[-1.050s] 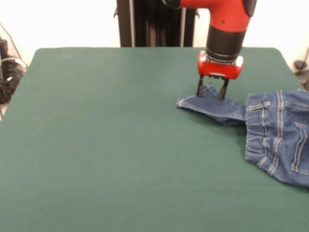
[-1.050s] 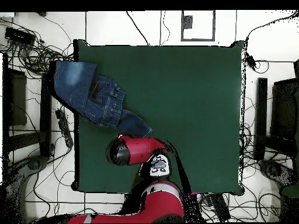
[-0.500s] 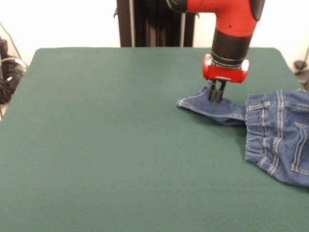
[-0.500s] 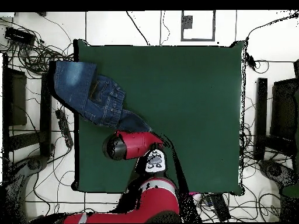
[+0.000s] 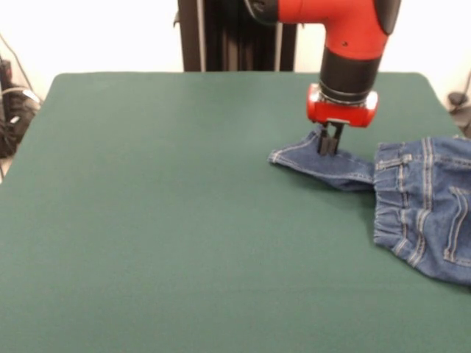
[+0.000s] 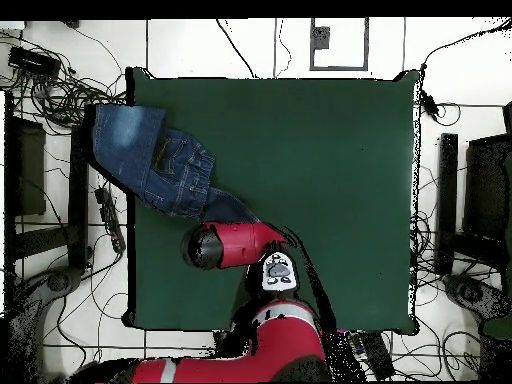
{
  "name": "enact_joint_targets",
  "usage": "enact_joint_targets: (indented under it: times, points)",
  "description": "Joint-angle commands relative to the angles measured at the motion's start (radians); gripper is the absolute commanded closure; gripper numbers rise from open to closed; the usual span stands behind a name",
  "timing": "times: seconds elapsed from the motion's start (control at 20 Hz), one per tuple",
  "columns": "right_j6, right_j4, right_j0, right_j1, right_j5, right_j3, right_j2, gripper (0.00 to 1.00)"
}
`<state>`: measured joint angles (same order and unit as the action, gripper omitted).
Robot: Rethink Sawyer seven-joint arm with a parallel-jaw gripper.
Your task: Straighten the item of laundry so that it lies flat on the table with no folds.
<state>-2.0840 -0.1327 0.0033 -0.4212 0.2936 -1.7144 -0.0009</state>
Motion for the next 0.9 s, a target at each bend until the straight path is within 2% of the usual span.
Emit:
enact_joint_targets:
  times: [0.05, 0.35, 0.6, 0.65, 0.9]
  points:
    - [0.037, -0.070, -0.107, 0.067, -0.011, 0.083, 0.056, 1.00]
    - [0.092, -0.125, -0.175, -0.052, 0.102, 0.038, 0.062, 1.00]
    - [0.067, -0.159, -0.173, -0.061, 0.111, 0.043, 0.074, 1.00]
    - [0.054, -0.178, -0.170, -0.061, 0.097, 0.047, 0.076, 0.00]
    - [-0.016, -0.154, -0.174, -0.034, 0.046, 0.029, 0.098, 0.00]
